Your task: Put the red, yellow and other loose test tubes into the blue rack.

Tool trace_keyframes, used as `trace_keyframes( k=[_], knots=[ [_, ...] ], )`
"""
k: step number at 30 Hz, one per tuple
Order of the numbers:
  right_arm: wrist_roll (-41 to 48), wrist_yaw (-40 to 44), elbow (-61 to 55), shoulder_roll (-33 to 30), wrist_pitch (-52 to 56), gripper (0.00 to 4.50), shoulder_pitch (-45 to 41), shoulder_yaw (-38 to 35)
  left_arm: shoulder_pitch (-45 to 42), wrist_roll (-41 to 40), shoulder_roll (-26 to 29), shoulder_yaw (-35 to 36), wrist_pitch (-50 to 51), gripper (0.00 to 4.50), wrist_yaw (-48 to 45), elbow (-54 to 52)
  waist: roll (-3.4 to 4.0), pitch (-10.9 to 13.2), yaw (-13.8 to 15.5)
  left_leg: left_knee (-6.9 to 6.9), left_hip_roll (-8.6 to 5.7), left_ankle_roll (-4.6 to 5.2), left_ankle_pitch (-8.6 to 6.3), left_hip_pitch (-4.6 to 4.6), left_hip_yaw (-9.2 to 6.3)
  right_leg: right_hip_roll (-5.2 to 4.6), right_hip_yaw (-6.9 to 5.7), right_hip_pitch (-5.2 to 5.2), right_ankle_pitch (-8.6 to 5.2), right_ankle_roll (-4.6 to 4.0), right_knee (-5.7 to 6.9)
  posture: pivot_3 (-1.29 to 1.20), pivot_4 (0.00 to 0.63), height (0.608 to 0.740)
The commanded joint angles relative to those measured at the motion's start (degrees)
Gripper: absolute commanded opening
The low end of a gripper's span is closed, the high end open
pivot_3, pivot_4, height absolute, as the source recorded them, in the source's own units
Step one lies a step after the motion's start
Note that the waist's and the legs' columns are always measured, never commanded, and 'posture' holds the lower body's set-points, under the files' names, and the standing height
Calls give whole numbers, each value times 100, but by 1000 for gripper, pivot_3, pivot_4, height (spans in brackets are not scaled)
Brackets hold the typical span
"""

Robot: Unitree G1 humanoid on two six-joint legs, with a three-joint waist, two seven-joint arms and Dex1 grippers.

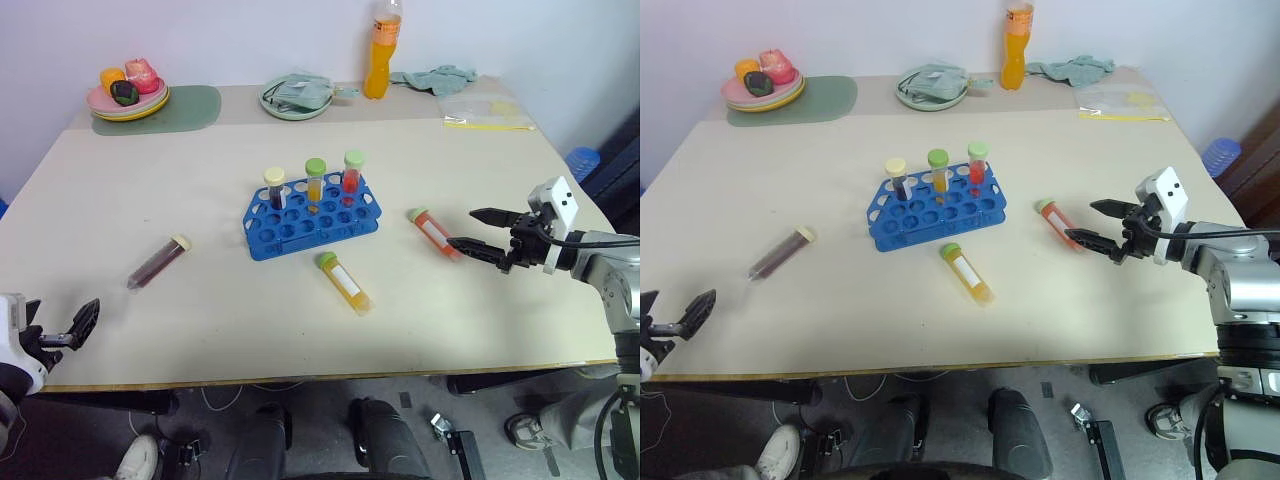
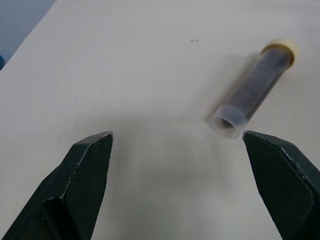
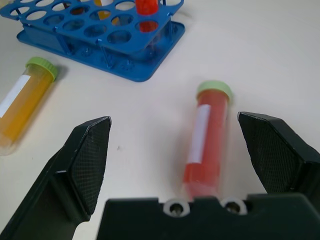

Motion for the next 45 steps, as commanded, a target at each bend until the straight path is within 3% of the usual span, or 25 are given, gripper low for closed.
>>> trace_keyframes(
  k=[1,14,20,25,30,42,43,45],
  knots=[
    [-100,39,62,-158,-115,4500,-180,-22,-13,-47,-64,71,-65,4286,111,-204,0,0,-1,0,0,0,0,0,0,0,0,0,0,0,0,0,150,740],
    [-680,-82,752,-310,-197,4500,-949,268,-555,-270,-104,-518,-9,4286,185,-596,0,-1,1,3,-1,-1,0,0,2,-1,1,0,2,1,2,0,150,740],
    [-1353,36,1637,-276,-265,4500,-1983,931,-789,-353,163,-1510,1,4286,-285,-808,3,0,-21,4,-1,-1,1,1,4,0,2,0,3,1,5,0,150,740],
    [-2236,-389,3415,276,666,4500,-3612,1745,-981,-366,305,-2354,-23,4286,-623,-873,6,1,-56,3,-1,-3,2,4,11,1,8,-5,3,-1,10,0,150,740],
    [-2793,-142,4849,852,983,4500,-4698,2287,-1289,-134,274,-3266,-112,4286,-676,-885,6,2,-112,0,-2,-4,3,0,6,0,6,-9,4,-1,18,0,150,740],
    [-3687,-604,6117,1535,850,4500,-5190,2705,-1063,137,228,-4652,-637,4286,-1122,-1532,10,3,-156,0,-8,-5,3,-2,8,-4,10,-22,3,0,38,0,150,740],
    [-3728,-632,6148,1574,801,3978,-5166,2707,-1069,188,231,-4775,-710,4500,-1156,-1563,10,3,-158,0,-7,-5,3,-2,8,-4,11,-22,3,0,38,0,150,740],
    [-3753,-665,6195,1626,784,3176,-5146,2665,-1078,248,244,-4921,-809,4500,-1197,-1593,11,3,-159,0,-8,-5,3,-2,9,-4,12,-23,3,0,39,0,150,740]
  ],
)
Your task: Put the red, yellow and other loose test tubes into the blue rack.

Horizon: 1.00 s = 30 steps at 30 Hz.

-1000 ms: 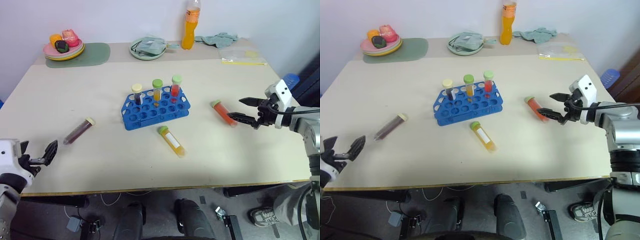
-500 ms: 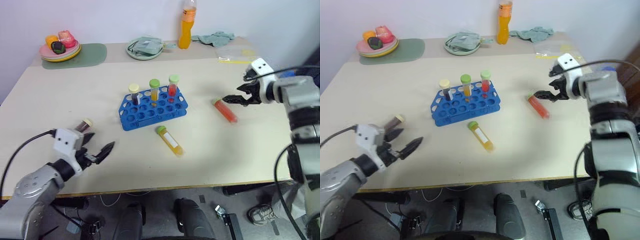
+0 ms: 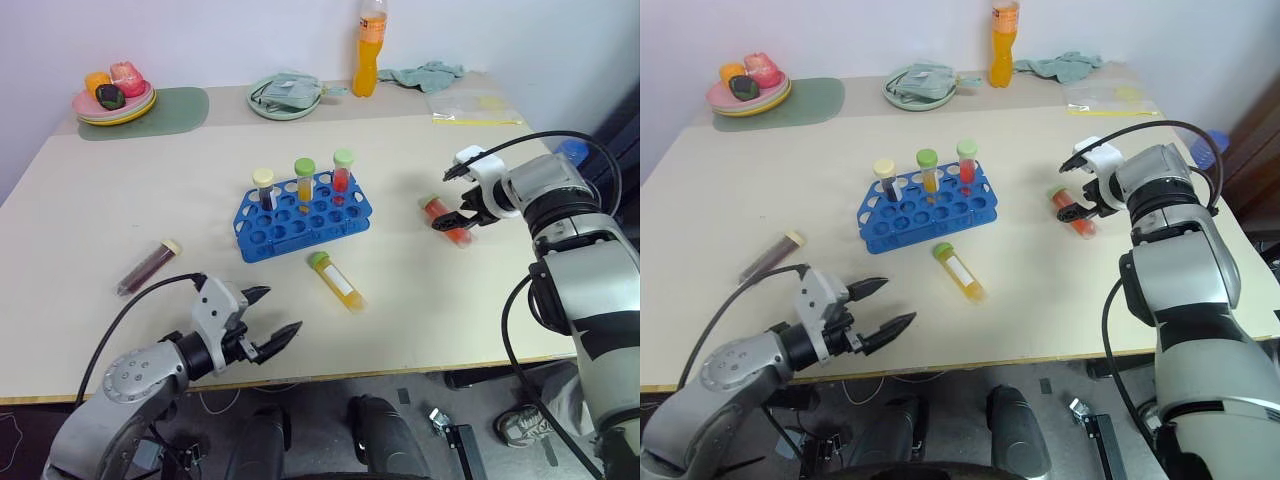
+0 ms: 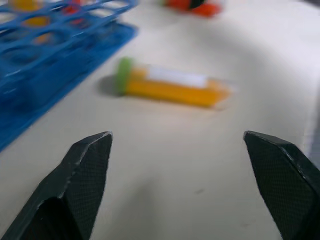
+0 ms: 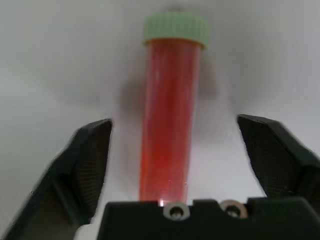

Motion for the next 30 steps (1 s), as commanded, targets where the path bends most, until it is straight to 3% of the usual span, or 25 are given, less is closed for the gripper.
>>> trace_keyframes(
  k=[1,5,12,15,18,21,25,30],
  knots=[
    [-108,-63,33,51,-109,2698,-176,-55,-17,124,-2,-253,-273,4500,-101,-295,2,1,-3,0,0,0,0,0,0,1,0,-1,0,0,1,0,150,740],
    [-128,61,8,13,-77,748,-242,-102,-70,172,37,-289,-274,4500,-87,-304,4,1,1,1,0,0,0,0,0,2,0,-1,0,0,2,0,150,740],
    [141,837,-1053,-503,-345,719,-23,-333,-58,247,-60,67,-346,4500,146,-191,15,7,8,3,0,1,0,-1,0,1,1,-1,0,1,2,0,150,740],
    [1270,448,-3792,-690,-520,719,1542,-1818,18,292,-217,310,-446,4500,357,-35,0,-2,32,-1,1,1,0,-3,-6,3,-2,0,-1,1,-1,0,150,740],
    [2798,-420,-6912,323,26,719,3198,-3564,-92,366,-397,470,-540,4500,552,240,2,-1,39,-1,4,4,-2,-3,-26,10,-12,12,-3,2,-4,0,150,740],
    [3463,-1353,-8426,1518,401,719,4104,-3763,-343,358,-560,525,-618,4500,603,535,13,-1,-8,4,5,3,-1,2,-21,12,-2,3,-4,2,22,0,150,740],
    [3176,-2312,-8413,2789,-765,719,4650,-3210,-860,389,-648,441,-681,4500,522,926,12,-7,4,19,5,-3,3,12,-22,16,-5,11,1,-4,32,0,150,740],
    [3090,-2858,-7584,3387,-1471,719,4519,-2862,-1213,371,-591,435,-672,4500,371,1111,11,-7,17,18,3,-7,5,10,-21,12,-6,12,2,-4,28,0,150,740]
  ],
)
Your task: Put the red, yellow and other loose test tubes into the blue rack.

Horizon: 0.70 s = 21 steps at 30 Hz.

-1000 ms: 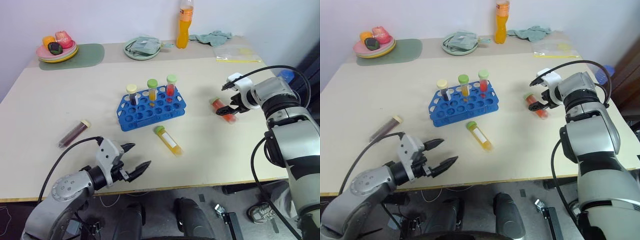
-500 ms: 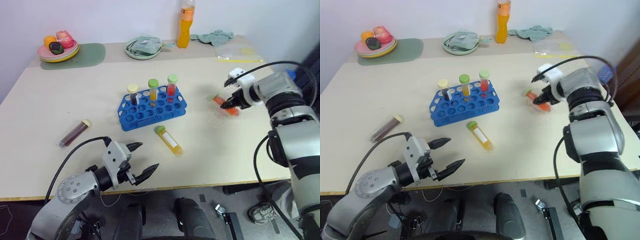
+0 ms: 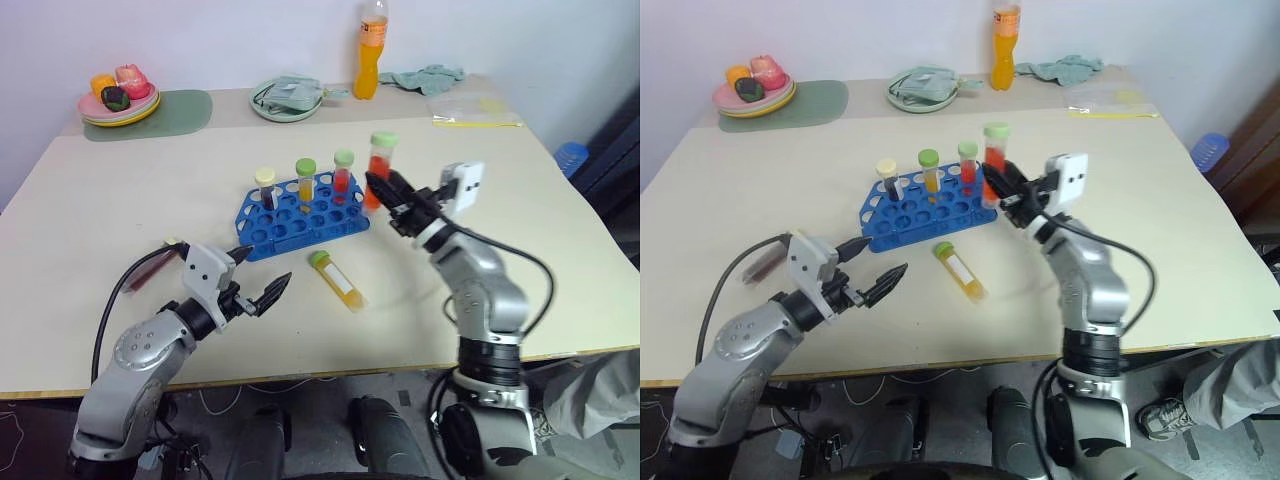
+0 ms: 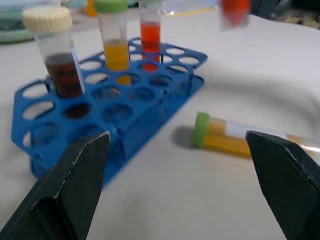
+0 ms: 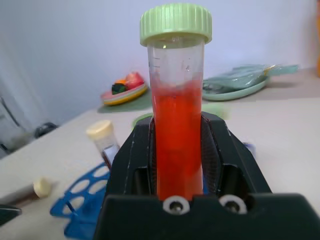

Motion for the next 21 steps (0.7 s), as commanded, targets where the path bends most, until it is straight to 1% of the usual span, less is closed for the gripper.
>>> trace_keyframes(
  k=[1,7,14,21],
  knots=[
    [8,-334,460,177,-569,719,-255,84,-142,-12,46,30,-109,4500,-98,-33,0,0,-2,-4,0,0,0,0,0,-1,0,0,0,0,-4,0,150,740],
    [13,-636,1526,273,-1149,719,-610,137,-189,-28,26,0,55,4500,-26,-227,1,0,-16,-12,1,0,0,1,0,1,0,-4,0,-1,-5,0,150,740],
    [-13,-687,2312,170,-1573,719,-815,211,-104,-30,-9,-18,78,4500,29,-303,1,0,-15,-12,1,0,0,1,1,1,0,-4,0,-1,-5,0,150,740],
    [-222,-894,2960,126,-2484,719,-976,218,-136,-29,-46,-58,74,4500,64,-291,1,0,-19,-13,2,0,0,2,0,2,0,-4,0,-1,-5,0,150,740]
  ],
)
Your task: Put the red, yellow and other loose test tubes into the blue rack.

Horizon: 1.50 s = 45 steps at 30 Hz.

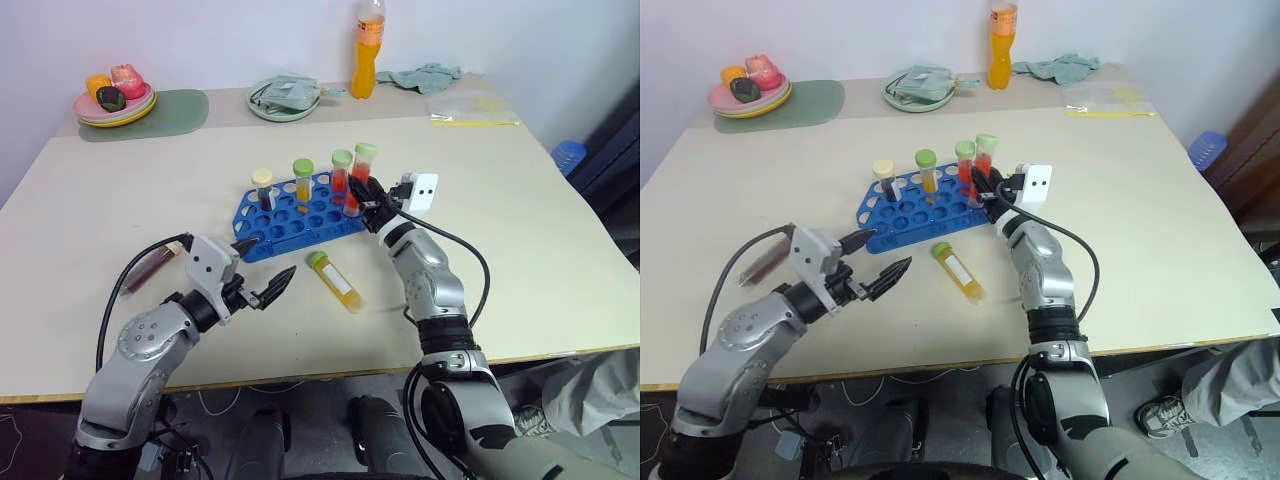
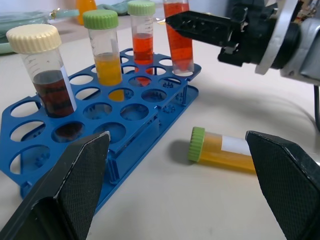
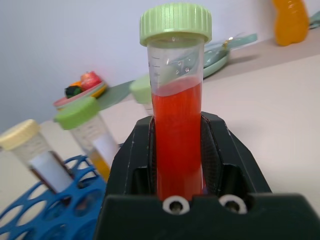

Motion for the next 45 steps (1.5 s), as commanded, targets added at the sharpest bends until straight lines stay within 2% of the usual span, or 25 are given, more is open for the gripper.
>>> trace_keyframes(
  k=[1,16,23,24,26,30,36,41,45],
  knots=[
    [-148,-70,164,-37,-557,719,-112,73,-38,-26,-13,-5,-41,4500,5,-212,0,0,1,0,0,0,0,0,0,0,0,0,0,0,0,0,150,740],
    [-673,-56,613,-68,-1915,719,253,490,34,-30,-1,-31,-85,4500,-28,-217,0,0,3,1,0,0,0,0,0,-1,1,0,0,0,0,0,150,740],
    [-709,-290,654,-95,-2059,4296,176,457,70,-15,20,-4,-135,4500,-58,-187,0,0,3,0,0,0,0,0,0,-1,1,0,0,0,0,0,150,740],
    [-662,-255,575,-115,-2017,4447,177,455,78,-9,20,-3,-146,4500,-62,-176,0,0,3,0,0,0,0,0,0,-1,1,0,0,0,0,0,150,740],
    [-587,-144,263,-216,-1887,4447,241,479,112,12,23,-7,-170,4500,-69,-175,0,0,3,0,0,0,0,0,0,-1,1,0,0,0,0,0,150,740],
    [-261,390,-1132,-846,-1037,4447,729,511,228,-28,-8,82,-210,4500,-44,-182,1,1,38,-1,-1,0,0,-5,-3,-5,-1,0,0,0,-5,0,150,740],
    [385,913,-2419,-1627,711,4447,1150,579,248,5,-26,14,-296,4500,-79,-91,1,0,-5,-1,1,0,0,-1,-2,0,0,1,-1,0,-3,0,150,740],
    [1180,868,-2752,-1869,2772,4447,619,544,145,13,-68,-65,-328,4500,-110,11,1,1,1,0,2,1,0,0,-1,1,1,1,-1,-1,-2,0,150,740],
    [1155,842,-2536,-1931,3526,4447,144,718,124,25,-82,-85,-353,4500,-131,41,1,1,15,-1,1,1,0,-1,-2,1,-1,1,-1,-1,-4,0,150,740]
  ],
)
